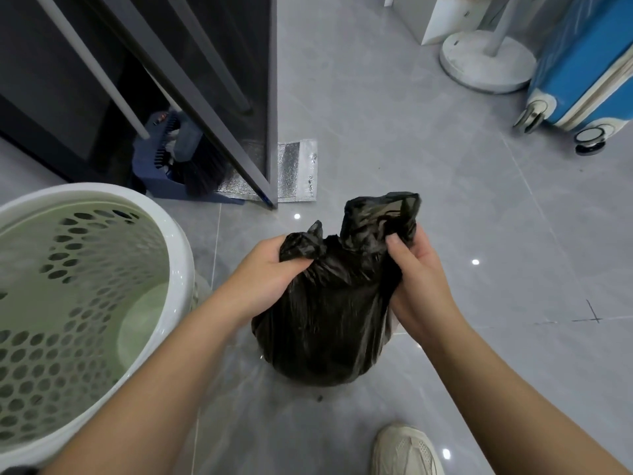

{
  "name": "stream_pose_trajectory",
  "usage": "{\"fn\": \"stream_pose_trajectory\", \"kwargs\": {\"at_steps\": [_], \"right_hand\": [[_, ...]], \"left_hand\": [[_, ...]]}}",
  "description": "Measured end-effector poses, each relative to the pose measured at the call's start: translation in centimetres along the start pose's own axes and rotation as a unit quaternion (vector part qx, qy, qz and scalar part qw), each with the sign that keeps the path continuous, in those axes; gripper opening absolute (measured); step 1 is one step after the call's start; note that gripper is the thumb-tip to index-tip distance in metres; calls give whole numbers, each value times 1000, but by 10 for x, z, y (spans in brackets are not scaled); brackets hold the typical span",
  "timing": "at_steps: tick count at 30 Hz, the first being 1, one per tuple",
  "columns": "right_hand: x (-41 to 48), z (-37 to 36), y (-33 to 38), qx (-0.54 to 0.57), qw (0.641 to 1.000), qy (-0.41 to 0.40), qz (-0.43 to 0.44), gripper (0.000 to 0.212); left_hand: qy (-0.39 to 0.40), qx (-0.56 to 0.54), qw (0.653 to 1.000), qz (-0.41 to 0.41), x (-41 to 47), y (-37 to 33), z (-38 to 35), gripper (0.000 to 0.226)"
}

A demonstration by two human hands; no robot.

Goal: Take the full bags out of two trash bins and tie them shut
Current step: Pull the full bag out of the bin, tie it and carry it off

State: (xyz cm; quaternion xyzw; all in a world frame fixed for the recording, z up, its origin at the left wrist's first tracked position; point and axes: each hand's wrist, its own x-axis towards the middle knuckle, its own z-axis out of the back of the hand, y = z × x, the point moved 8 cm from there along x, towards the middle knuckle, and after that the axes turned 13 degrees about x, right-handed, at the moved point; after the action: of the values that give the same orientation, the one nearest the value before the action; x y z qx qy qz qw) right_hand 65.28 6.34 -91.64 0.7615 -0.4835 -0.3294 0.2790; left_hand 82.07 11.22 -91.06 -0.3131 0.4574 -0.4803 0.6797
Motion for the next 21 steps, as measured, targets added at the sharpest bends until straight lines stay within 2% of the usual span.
{"fn": "stream_pose_trajectory", "kwargs": {"at_steps": [2,4,7,8,11,14,17,19,21], "right_hand": [[3,-2,5,59,998,-2,-15,19],[5,-2,7,65,998,-5,-26,21],[2,-9,0,22,999,8,-44,25],[2,-11,-4,1,999,13,-49,25],[3,-8,-11,-54,997,8,-53,26],[4,-3,-22,-80,991,49,-93,39],[4,-24,-46,-219,958,129,-131,45],[2,-28,-53,-260,942,168,-129,33],[-7,-36,-61,-277,928,218,-122,48]], "left_hand": [[13,11,1000,-19,0,-2,0,16],[15,29,998,-50,-1,-8,2,22],[44,31,996,-69,-2,-11,-5,58],[47,37,996,-73,-3,-13,-9,61],[20,69,993,-92,-1,-16,-14,35],[2,35,998,-42,3,-7,-13,37],[11,49,998,-34,4,-6,-8,29],[25,153,984,-85,4,-20,-4,19],[62,320,934,-145,4,-41,-3,17]]}}
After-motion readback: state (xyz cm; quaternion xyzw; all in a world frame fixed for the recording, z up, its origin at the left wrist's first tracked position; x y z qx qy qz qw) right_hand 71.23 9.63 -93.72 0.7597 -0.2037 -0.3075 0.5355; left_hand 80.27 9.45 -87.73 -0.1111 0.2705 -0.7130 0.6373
